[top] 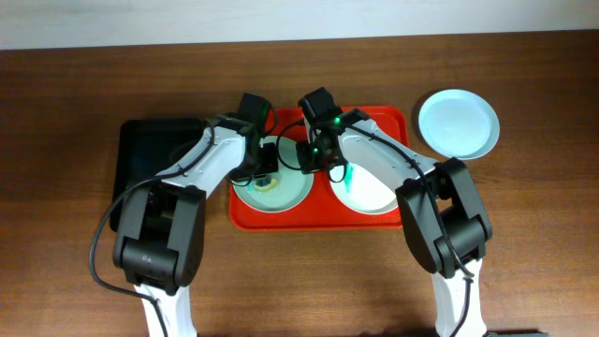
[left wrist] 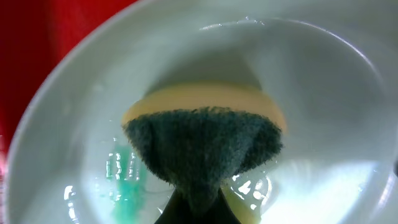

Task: Clean dirty plates on tray and stack at the side
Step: 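Scrub the white plate with the sponge in the left gripper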

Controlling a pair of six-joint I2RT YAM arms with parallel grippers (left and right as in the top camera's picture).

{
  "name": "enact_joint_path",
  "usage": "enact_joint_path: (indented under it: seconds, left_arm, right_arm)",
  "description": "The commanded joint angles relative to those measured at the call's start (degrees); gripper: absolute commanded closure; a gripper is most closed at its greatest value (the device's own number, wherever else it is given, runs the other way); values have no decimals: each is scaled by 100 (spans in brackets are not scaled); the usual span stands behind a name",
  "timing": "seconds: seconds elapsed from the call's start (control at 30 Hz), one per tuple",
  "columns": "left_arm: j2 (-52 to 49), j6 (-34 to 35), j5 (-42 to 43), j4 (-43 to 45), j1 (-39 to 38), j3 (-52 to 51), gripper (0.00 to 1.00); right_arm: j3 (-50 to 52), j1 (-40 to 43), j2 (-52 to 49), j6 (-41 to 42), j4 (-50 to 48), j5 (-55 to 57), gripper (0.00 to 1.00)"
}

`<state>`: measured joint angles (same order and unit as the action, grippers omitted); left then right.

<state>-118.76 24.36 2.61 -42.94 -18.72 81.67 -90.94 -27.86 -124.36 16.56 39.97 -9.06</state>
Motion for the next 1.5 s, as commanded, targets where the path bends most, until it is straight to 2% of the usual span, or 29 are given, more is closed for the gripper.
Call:
enact_joint_path:
  seconds: [0.0,0.07,0.13,0.3,0.4,0.57,0.63,0.83,0.93,1.07,1.13,1.33,1.47]
  left_arm:
    - [-562,42,-2503,-131,201,-186,100]
    - [-492,42,-3064,-258,205,-136,100]
    - [-378,42,-3265,-348,205,-70,100]
    - [160,44,-3106,-428,205,181,100]
    - [542,46,-2326,-417,208,229,100]
    - [885,44,-247,-385,223,227,100]
    - [872,44,317,-385,221,144,100]
    - [863,44,533,-363,94,-367,100]
    - [861,44,529,33,-9,-804,100]
    - [859,44,291,925,-35,-1419,100]
    - [859,44,-431,1145,-35,-1655,100]
    - [881,44,-2540,896,-35,-1720,100]
    - [1023,44,-3268,577,-35,-1445,100]
  right_arm:
    - [35,-35,-9,48,13,11,96]
    - [35,-35,-11,48,13,15,96]
    - [35,-35,-11,46,13,31,96]
    - [35,-35,-11,46,13,31,96]
    - [35,-35,-11,46,11,31,96]
    - [35,-35,-11,46,9,31,96]
    - [35,-35,-11,48,7,31,96]
    - [35,-28,-11,48,9,28,96]
    - [35,-26,-9,48,7,31,96]
    - [35,-26,-11,48,9,31,96]
    - [35,-26,-11,46,11,31,96]
    - [35,-26,-11,46,11,72,96]
    - [35,-26,-9,-37,9,70,96]
